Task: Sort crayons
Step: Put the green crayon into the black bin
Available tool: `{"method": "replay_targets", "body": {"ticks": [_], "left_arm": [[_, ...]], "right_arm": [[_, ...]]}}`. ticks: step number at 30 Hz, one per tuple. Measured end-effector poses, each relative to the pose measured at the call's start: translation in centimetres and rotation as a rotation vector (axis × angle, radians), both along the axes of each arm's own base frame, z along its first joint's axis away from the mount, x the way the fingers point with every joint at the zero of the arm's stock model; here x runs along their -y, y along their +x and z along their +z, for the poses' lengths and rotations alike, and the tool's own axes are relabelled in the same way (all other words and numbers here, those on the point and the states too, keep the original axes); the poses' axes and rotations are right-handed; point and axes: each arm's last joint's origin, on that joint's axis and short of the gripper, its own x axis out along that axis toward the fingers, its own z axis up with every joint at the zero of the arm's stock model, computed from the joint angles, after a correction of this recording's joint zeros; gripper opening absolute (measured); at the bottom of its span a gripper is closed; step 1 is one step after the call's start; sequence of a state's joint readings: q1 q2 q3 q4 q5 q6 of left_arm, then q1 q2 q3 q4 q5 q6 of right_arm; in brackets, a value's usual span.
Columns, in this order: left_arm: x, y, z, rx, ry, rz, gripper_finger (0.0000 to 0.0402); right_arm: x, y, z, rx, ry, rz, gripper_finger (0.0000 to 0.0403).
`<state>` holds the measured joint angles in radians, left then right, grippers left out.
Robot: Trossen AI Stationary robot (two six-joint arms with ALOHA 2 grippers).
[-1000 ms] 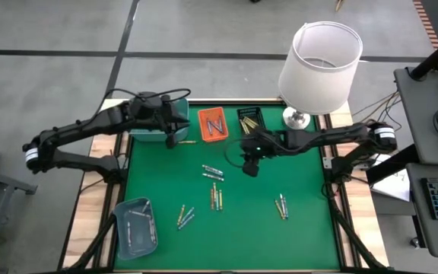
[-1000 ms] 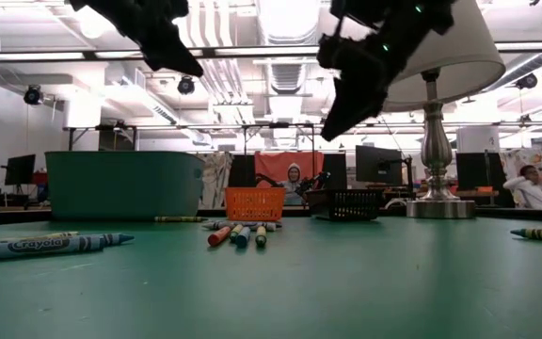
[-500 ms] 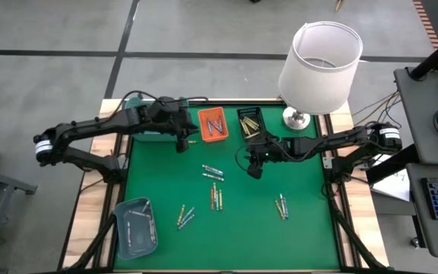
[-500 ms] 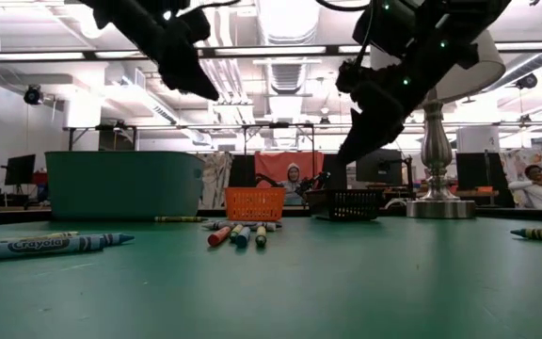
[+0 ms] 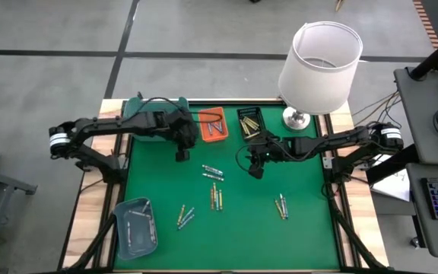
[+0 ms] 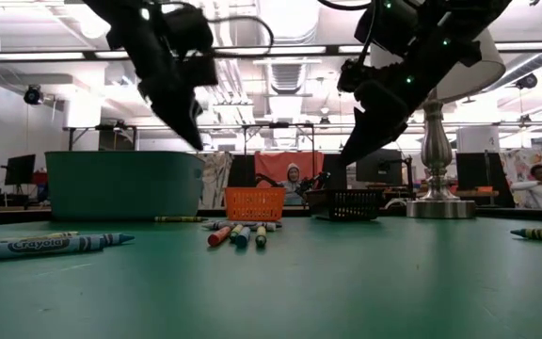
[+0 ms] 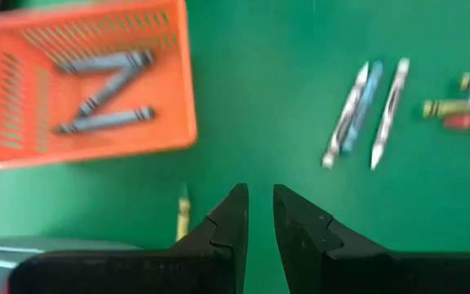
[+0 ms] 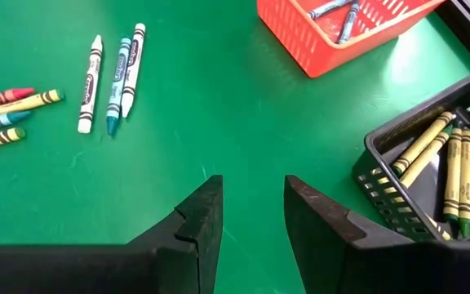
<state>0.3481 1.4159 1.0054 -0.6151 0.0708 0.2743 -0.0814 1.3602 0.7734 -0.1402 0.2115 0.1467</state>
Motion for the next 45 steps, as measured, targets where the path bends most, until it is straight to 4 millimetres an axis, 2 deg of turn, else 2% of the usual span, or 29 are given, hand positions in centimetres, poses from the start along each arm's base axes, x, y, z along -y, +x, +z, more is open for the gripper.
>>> {"method": "replay_targets", "body": {"ticks": [12,18,31,45], "left_arm": [[-0.7,1.6,-4.7,-0.196,-0.020,-0.021,0.0043],[-1.0,2.1,-6.1,-0.258,0.019,0.006,0.0043],[-0.9,1.8,-5.9,-0.272,-0.001,0.009,0.0043],[-1.1,2.2,-3.8,-0.275,-0.003,0.007,0.0043]], "right_arm": [[0.0,0.0,0.0,-0.001,-0.004,0.004,0.0118],[0.0,0.0,0.0,0.000,-0.002,0.002,0.0118],[0.0,0.0,0.0,0.004,-0.001,0.000,0.0118],[0.0,0.1,0.1,0.016,0.009,-0.012,0.0118]]}}
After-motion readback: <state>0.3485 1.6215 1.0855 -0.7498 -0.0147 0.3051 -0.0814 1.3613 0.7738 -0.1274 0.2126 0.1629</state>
